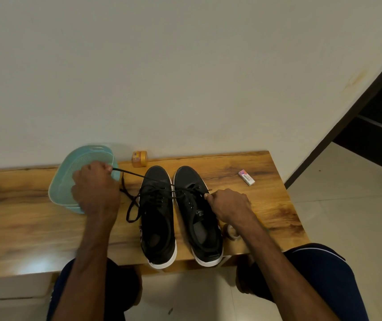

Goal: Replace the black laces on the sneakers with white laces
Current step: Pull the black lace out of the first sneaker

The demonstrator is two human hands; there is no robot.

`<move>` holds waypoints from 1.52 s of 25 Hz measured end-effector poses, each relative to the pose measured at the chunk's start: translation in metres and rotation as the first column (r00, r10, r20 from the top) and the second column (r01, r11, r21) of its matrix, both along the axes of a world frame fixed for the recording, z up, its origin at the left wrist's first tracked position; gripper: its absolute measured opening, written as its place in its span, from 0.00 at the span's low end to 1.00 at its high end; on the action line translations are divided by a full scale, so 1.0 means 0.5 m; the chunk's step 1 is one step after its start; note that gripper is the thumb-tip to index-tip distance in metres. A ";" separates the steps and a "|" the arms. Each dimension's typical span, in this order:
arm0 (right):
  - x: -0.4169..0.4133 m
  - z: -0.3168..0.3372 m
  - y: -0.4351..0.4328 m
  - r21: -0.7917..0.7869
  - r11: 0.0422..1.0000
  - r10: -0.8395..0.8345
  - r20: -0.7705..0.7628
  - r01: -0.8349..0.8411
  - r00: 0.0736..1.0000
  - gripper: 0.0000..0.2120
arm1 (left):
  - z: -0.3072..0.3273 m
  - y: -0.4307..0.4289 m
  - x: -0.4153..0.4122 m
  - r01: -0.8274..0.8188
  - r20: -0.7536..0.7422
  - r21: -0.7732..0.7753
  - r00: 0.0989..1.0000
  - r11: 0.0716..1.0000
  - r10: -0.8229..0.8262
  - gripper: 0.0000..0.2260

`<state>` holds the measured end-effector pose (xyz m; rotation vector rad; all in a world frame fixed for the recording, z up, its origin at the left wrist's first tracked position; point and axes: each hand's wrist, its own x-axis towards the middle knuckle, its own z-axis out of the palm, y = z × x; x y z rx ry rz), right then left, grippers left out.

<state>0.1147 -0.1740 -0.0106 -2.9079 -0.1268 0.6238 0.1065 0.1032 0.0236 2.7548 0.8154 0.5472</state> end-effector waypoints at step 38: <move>0.061 -0.048 0.039 0.391 0.919 -0.089 0.343 -0.056 0.935 0.13 | -0.119 -0.156 0.018 0.660 -0.468 -0.263 0.551 0.704 -0.691 0.42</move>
